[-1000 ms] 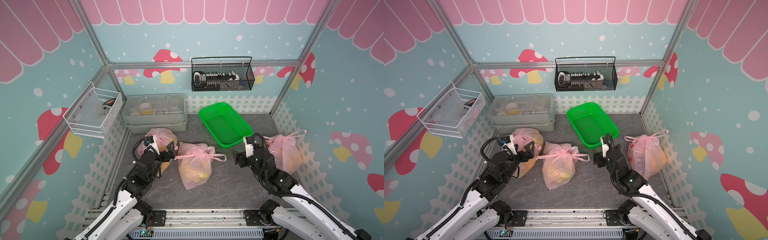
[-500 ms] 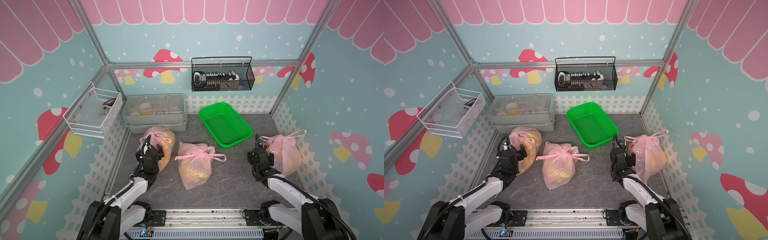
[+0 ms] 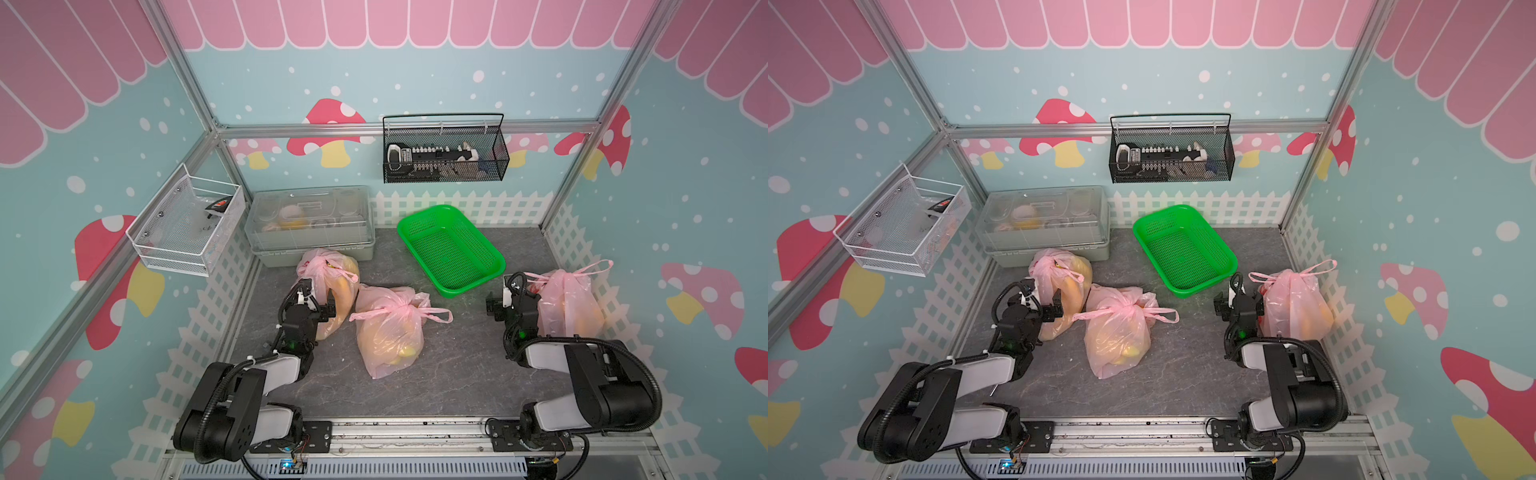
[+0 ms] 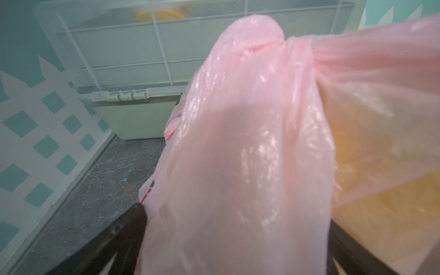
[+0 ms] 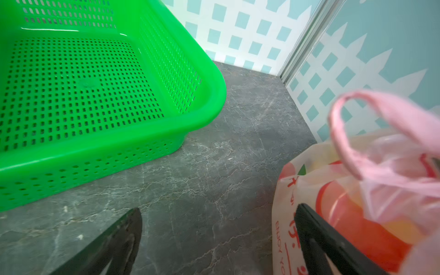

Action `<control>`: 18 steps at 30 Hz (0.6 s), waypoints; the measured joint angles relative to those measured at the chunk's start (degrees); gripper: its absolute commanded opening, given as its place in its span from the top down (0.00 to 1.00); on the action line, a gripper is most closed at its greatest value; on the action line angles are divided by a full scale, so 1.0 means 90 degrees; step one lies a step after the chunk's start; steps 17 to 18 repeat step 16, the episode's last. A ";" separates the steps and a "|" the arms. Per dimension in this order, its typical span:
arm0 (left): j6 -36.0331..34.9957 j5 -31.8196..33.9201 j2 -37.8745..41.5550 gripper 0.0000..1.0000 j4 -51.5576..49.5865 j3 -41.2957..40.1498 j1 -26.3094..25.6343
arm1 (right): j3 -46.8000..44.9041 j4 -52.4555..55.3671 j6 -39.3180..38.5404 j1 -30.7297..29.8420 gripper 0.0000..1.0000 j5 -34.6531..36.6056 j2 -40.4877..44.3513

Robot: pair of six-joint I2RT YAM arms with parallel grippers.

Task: Place the banana into a plastic bag & tie a knot
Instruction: Reset both arms

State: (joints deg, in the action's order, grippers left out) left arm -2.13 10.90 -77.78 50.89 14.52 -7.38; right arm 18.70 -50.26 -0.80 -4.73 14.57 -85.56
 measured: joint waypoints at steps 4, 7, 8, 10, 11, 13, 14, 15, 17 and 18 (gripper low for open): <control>0.0080 -0.0318 -0.0923 0.01 0.0495 0.0165 0.0330 | -0.0005 -0.0090 0.0078 0.0075 0.01 -0.0061 -0.0199; 0.0194 -0.0510 -0.1018 0.00 0.0474 0.0274 0.0522 | 0.0005 -0.0194 0.0197 0.0075 0.01 0.0131 -0.0189; 0.0211 -0.0549 -0.1020 0.01 0.0486 0.0284 0.0551 | 0.0015 -0.0204 0.0223 0.0075 0.01 0.0172 -0.0187; 0.0221 -0.0578 -0.1025 0.01 0.0491 0.0284 0.0568 | 0.0022 -0.0228 0.0257 0.0075 0.01 0.0226 -0.0187; 0.0231 -0.0595 -0.1025 0.01 0.0488 0.0284 0.0568 | 0.0022 -0.0270 0.0262 0.0073 0.01 0.0257 -0.0189; 0.0240 -0.0617 -0.1025 0.01 0.0486 0.0284 0.0568 | 0.0039 -0.0272 0.0284 0.0075 0.01 0.0272 -0.0189; 0.0250 -0.0617 -0.1025 0.01 0.0486 0.0284 0.0568 | 0.0053 -0.0255 0.0299 0.0097 0.01 0.0260 -0.0189; 0.0265 -0.0614 -0.1025 0.01 0.0483 0.0284 0.0568 | 0.0063 -0.0257 0.0311 0.0109 0.01 0.0260 -0.0189; 0.0284 -0.0610 -0.1025 0.00 0.0481 0.0284 0.0568 | 0.0068 -0.0257 0.0321 0.0121 0.01 0.0260 -0.0189; 0.0284 -0.0610 -0.1025 0.00 0.0481 0.0284 0.0568 | 0.0068 -0.0257 0.0321 0.0121 0.01 0.0260 -0.0189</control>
